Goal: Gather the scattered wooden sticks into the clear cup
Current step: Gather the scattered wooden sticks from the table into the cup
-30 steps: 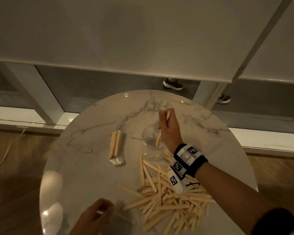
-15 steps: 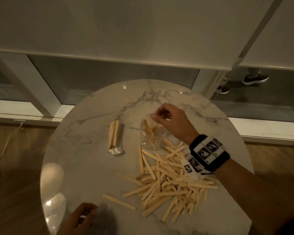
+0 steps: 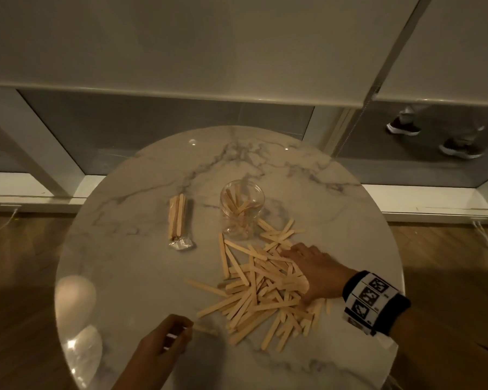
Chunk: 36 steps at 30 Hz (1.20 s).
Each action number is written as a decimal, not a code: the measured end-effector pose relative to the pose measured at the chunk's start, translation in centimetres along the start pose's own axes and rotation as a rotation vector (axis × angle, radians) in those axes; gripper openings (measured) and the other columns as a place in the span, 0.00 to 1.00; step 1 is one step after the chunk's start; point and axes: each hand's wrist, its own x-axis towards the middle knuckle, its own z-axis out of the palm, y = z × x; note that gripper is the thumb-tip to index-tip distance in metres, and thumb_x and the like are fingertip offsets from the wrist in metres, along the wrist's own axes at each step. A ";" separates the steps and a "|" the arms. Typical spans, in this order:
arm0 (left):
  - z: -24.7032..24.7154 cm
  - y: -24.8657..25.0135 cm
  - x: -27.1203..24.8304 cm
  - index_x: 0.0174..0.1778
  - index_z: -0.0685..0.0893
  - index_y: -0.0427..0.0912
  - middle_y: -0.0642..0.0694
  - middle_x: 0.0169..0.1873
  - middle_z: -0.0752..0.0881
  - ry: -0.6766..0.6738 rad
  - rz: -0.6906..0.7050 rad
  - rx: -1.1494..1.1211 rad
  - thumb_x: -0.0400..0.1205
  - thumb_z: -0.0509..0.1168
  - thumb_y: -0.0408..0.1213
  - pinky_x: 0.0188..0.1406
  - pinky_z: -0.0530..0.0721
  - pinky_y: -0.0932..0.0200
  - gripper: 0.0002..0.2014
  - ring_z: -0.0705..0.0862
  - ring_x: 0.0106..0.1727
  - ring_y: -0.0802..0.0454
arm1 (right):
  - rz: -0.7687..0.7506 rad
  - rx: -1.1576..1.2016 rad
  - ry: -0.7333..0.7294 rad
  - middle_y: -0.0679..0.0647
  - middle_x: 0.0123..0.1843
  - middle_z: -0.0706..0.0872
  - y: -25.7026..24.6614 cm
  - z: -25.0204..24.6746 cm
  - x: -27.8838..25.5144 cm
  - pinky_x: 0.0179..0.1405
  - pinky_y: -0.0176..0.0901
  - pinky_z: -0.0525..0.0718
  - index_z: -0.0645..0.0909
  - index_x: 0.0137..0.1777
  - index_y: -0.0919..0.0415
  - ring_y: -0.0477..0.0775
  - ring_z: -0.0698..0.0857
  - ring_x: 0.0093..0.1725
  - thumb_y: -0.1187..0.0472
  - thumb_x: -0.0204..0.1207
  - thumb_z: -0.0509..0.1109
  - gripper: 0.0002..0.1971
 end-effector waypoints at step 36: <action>7.6 11.5 7.2 0.67 0.70 0.57 0.59 0.60 0.79 -0.275 0.265 -0.293 0.73 0.74 0.45 0.58 0.81 0.62 0.29 0.79 0.61 0.64 | -0.171 1.358 0.794 0.47 0.33 0.78 -8.2 -4.4 0.1 0.43 0.39 0.79 0.74 0.45 0.54 0.45 0.78 0.35 0.54 0.87 0.53 0.12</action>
